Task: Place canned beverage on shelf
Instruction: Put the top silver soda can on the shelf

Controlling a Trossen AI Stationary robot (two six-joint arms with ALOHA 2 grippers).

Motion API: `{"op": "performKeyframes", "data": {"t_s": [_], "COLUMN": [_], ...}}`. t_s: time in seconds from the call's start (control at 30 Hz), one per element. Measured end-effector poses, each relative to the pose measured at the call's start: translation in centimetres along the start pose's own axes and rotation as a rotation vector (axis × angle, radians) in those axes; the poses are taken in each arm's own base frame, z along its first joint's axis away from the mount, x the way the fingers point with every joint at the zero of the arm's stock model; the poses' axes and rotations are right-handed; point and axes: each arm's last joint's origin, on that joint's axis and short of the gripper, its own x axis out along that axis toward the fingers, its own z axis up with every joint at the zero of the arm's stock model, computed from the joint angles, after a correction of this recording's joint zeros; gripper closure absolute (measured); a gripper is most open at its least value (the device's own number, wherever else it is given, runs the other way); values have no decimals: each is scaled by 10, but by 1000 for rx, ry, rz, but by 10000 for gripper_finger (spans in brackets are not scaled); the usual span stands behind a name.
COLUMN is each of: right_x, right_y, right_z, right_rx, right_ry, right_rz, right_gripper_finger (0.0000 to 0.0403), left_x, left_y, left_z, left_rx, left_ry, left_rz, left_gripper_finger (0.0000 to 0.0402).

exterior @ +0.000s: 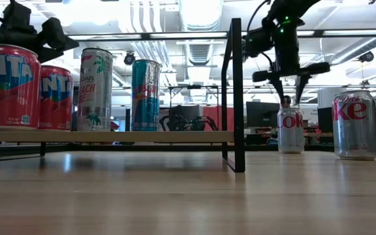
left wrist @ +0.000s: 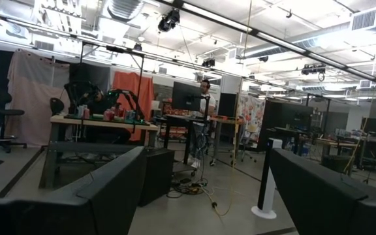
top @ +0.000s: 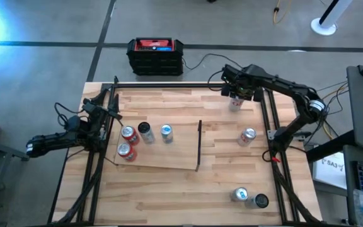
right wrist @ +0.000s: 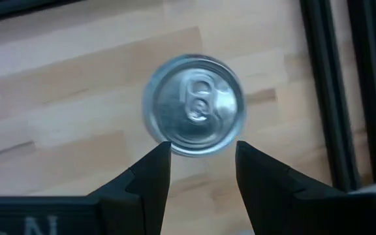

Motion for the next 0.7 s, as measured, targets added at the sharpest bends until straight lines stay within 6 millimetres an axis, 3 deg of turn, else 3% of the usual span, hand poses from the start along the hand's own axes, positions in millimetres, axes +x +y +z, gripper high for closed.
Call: {"op": "performKeyframes", "data": {"t_s": [0.17, 0.5, 0.7], "right_x": [-1, -1, 0], "right_y": [-4, -3, 1], "right_z": [-2, -2, 2], "right_rx": [12, 16, 23], "right_ry": [16, 10, -36], "right_rz": [-35, -21, 13], "right_gripper_finger": [222, 116, 88], "left_x": [0, 0, 0], "left_y": [0, 0, 0], "left_z": [0, 0, 0], "left_rx": [0, 0, 0], "left_ry": [0, 0, 0], "left_rz": [0, 0, 0], "left_gripper_finger": [91, 91, 91]}}
